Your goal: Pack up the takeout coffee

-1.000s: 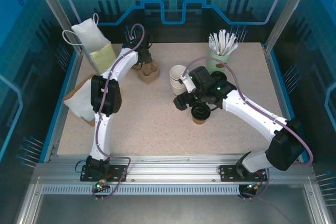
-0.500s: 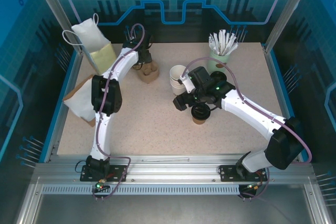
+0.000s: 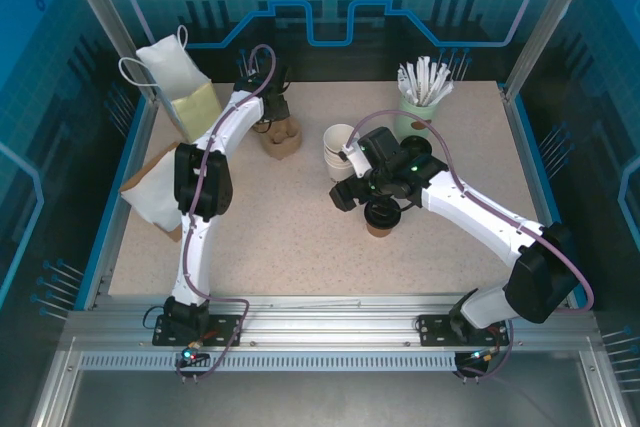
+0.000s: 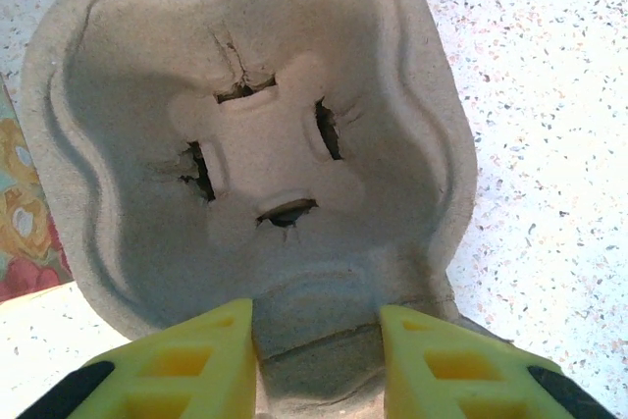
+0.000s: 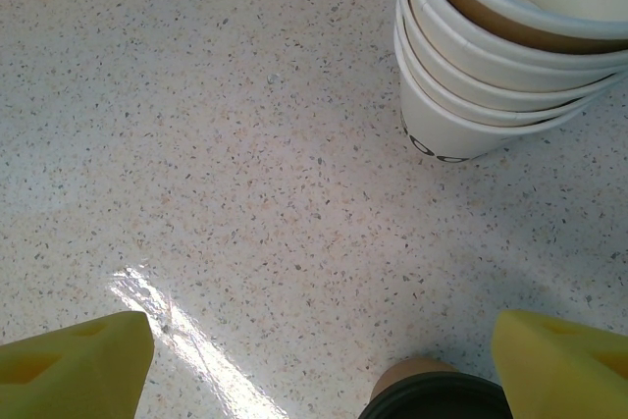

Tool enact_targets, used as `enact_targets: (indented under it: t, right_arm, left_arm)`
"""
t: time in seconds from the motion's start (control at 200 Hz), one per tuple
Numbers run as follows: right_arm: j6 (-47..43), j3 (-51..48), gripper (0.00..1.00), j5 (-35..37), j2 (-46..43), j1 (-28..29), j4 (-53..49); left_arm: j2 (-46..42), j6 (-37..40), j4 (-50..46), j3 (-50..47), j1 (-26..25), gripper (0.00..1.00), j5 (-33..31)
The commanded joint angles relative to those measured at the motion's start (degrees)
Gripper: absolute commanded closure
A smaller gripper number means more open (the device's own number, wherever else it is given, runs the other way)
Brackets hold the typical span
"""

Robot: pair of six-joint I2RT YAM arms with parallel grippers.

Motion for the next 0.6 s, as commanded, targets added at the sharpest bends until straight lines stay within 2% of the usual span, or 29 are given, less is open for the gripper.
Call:
enact_targets:
  t: [0.0,0.595]
  right_arm:
    - [0.7,-0.1,0.09,-0.7,-0.1,0.6,0.7]
    - [1.0,0.8,0.09,-0.8,-0.4,0.7,0.0]
  left_arm:
    - [-3.0,0.0,-0.5,1.3,-0.2,0.68,-0.4]
    - [-9.4,2.3,-0.7,-0.7,-1.0,0.68,-1.4]
